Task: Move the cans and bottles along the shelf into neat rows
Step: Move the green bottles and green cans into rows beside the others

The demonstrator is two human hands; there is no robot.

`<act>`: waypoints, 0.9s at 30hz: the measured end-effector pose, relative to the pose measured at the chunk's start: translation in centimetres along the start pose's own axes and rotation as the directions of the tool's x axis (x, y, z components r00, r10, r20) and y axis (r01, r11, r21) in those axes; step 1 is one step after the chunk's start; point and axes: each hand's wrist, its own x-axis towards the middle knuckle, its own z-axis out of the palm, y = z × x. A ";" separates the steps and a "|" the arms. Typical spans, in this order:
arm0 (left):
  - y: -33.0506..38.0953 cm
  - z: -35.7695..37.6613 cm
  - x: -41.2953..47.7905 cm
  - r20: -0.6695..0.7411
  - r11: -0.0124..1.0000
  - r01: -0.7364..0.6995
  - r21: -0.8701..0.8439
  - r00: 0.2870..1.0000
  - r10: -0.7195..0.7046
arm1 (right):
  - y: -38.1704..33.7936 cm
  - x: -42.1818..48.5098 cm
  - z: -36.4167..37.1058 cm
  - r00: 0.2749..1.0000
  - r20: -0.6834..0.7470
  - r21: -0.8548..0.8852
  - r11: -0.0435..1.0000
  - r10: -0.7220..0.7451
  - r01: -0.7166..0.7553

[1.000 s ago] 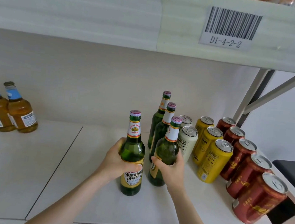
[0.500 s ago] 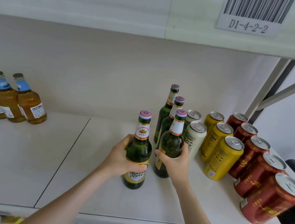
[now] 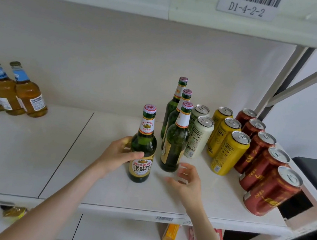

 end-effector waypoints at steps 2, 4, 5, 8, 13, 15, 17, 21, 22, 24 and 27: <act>0.0 0.4 -0.1 -0.014 1.000 0.005 -0.018 1.000 -0.005 | -0.1 -1.1 0.6 0.998 0.063 -0.022 1.000 0.002 -0.001; 0.0 0.8 -0.3 -0.017 1.000 0.011 -0.028 1.000 -0.011 | -0.3 -1.9 1.3 0.992 0.122 -0.054 0.998 -0.015 0.022; 0.0 1.1 -0.4 -0.016 1.000 0.012 -0.028 1.000 -0.012 | -0.3 -2.3 1.5 0.989 0.148 -0.071 0.997 -0.028 0.039; -0.2 2.2 -0.7 -0.017 1.000 0.013 -0.024 1.000 -0.014 | -0.7 -3.1 1.9 0.977 0.211 -0.118 0.991 -0.036 0.062; -0.4 4.5 -1.2 -0.016 0.999 0.030 -0.025 0.999 -0.030 | -1.1 -4.0 1.4 0.976 0.211 -0.104 0.992 -0.047 0.070; -0.4 5.4 -1.2 -0.016 0.999 0.035 -0.032 0.999 -0.035 | -1.0 -4.2 0.8 0.981 0.183 -0.081 0.994 -0.057 0.072; -0.5 6.3 -1.1 -0.011 0.998 0.040 -0.043 0.999 -0.041 | -1.1 -4.2 0.3 0.985 0.159 -0.071 0.994 -0.069 0.081; -0.6 7.4 -0.6 0.001 0.998 0.059 -0.023 0.998 -0.059 | -1.1 -4.0 -0.6 0.986 0.138 -0.087 0.991 -0.093 0.106; -0.6 7.7 -0.4 0.000 0.998 0.064 -0.013 0.998 -0.064 | -1.0 -3.9 -0.8 0.986 0.136 -0.091 0.990 -0.095 0.108; -0.6 8.1 -0.1 -0.012 0.997 0.074 -0.007 0.997 -0.074 | -0.9 -3.6 -1.2 0.987 0.124 -0.102 0.988 -0.100 0.113; -0.5 8.5 0.3 -0.021 0.997 0.081 -0.018 0.996 -0.081 | -0.8 -3.2 -1.6 0.988 0.109 -0.114 0.986 -0.109 0.122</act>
